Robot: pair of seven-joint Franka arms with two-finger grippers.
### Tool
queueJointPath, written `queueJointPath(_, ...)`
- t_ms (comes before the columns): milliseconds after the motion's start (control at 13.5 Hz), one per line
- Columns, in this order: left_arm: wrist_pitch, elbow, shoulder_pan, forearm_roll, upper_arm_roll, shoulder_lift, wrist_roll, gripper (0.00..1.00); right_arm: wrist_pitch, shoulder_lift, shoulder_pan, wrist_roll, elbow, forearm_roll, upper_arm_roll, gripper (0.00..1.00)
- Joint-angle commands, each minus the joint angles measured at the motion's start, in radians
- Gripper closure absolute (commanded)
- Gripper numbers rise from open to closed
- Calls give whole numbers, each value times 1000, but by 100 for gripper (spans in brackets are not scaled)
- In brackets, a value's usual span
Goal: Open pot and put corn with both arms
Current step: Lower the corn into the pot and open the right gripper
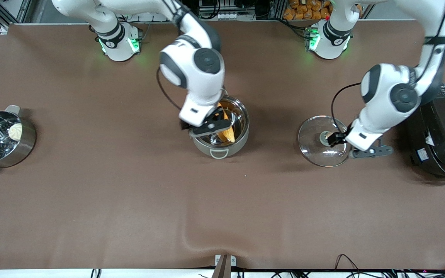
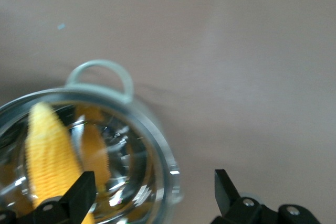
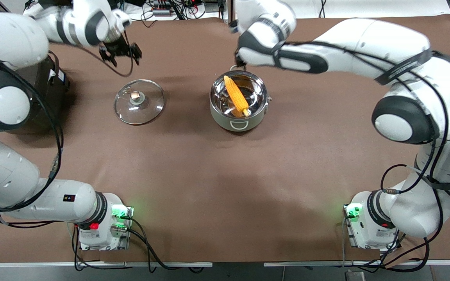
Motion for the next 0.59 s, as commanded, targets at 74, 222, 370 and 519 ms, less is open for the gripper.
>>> queueJointPath(74,-274,240,5,-4,1,6,2,0,-35,-34,-148,-140,-19,70,17,0)
queueJointPath(222,-394,354,7,-3,7,5,4,0,-103,-59,-237,-238,-22,91,14,0)
queueJointPath(370,-497,446,14,-3,10,5,2,0,-203,-88,-334,-378,-23,91,15,0)
queueJointPath(519,-554,497,28,-1,0,2,7,0,-262,-119,-429,-498,-26,93,15,0)
